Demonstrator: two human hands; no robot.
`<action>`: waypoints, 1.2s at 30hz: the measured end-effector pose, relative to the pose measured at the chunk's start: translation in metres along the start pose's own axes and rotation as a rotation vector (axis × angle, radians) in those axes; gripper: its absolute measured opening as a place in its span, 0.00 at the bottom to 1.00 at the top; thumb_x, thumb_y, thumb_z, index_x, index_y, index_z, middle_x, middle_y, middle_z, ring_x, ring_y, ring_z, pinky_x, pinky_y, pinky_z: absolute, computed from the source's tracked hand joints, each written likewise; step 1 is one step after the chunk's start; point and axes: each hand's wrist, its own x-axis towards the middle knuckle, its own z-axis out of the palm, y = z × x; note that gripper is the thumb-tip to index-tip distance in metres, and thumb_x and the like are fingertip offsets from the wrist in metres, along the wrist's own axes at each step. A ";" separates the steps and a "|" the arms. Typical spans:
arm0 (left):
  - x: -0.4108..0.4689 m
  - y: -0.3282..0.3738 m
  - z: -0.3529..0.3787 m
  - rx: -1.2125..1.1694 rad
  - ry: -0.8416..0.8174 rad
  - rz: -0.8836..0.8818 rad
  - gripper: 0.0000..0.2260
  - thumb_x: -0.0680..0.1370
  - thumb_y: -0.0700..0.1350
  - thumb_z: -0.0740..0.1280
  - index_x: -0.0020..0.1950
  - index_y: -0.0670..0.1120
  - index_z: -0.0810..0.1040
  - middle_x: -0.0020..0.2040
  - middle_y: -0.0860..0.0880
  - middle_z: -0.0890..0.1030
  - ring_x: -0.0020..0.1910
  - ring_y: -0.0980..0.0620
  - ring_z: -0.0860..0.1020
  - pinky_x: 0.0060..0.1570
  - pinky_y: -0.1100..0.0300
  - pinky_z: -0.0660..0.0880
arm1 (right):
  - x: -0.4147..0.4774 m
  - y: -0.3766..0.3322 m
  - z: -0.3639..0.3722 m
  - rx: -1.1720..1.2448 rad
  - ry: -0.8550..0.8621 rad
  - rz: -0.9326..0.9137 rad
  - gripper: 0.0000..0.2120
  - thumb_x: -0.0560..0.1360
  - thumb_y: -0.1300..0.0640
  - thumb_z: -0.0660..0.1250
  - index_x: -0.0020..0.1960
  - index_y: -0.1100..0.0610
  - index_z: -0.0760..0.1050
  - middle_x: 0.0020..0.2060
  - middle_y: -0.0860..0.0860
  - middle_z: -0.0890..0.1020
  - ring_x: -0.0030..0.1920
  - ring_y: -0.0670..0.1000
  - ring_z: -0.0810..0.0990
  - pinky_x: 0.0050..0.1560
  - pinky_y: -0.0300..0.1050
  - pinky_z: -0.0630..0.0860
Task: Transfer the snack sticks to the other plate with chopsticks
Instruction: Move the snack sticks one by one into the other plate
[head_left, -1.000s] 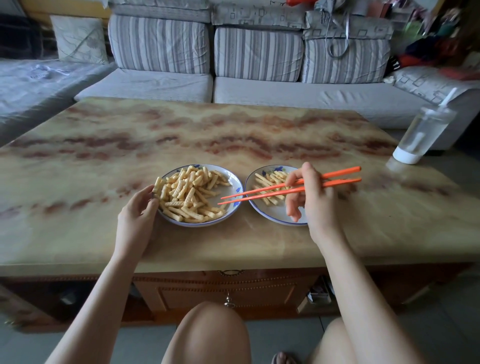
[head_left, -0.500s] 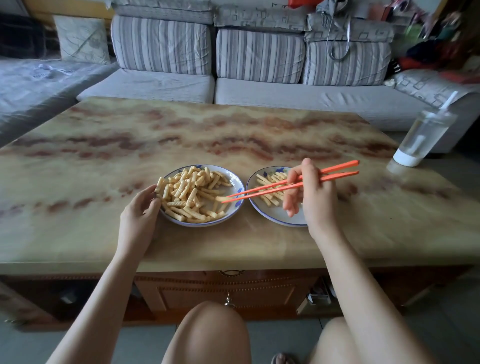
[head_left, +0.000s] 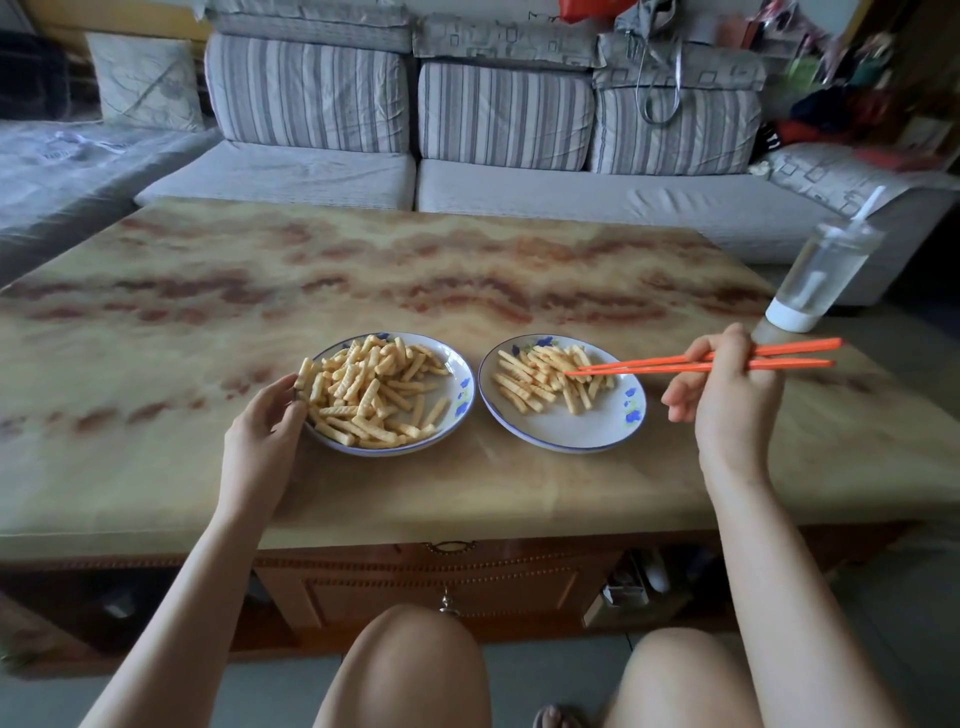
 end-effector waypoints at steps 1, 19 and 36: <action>0.000 0.000 0.000 0.000 -0.001 0.001 0.16 0.78 0.40 0.62 0.66 0.48 0.76 0.60 0.49 0.79 0.56 0.58 0.74 0.54 0.64 0.66 | 0.000 0.002 -0.001 -0.012 -0.003 -0.005 0.20 0.81 0.53 0.52 0.33 0.58 0.70 0.16 0.53 0.72 0.17 0.52 0.69 0.20 0.38 0.64; 0.002 -0.003 0.001 0.008 -0.002 0.004 0.16 0.78 0.41 0.63 0.66 0.48 0.76 0.60 0.49 0.79 0.57 0.57 0.74 0.55 0.64 0.67 | -0.045 -0.005 0.064 0.077 -0.452 0.026 0.23 0.83 0.53 0.51 0.34 0.59 0.72 0.15 0.52 0.70 0.15 0.50 0.64 0.18 0.35 0.60; 0.002 -0.002 0.000 0.014 -0.003 0.003 0.16 0.79 0.40 0.62 0.66 0.48 0.76 0.60 0.49 0.79 0.56 0.59 0.74 0.53 0.67 0.66 | -0.036 -0.006 0.090 -0.022 -0.559 0.097 0.23 0.83 0.53 0.51 0.33 0.59 0.70 0.17 0.56 0.70 0.16 0.53 0.65 0.20 0.38 0.62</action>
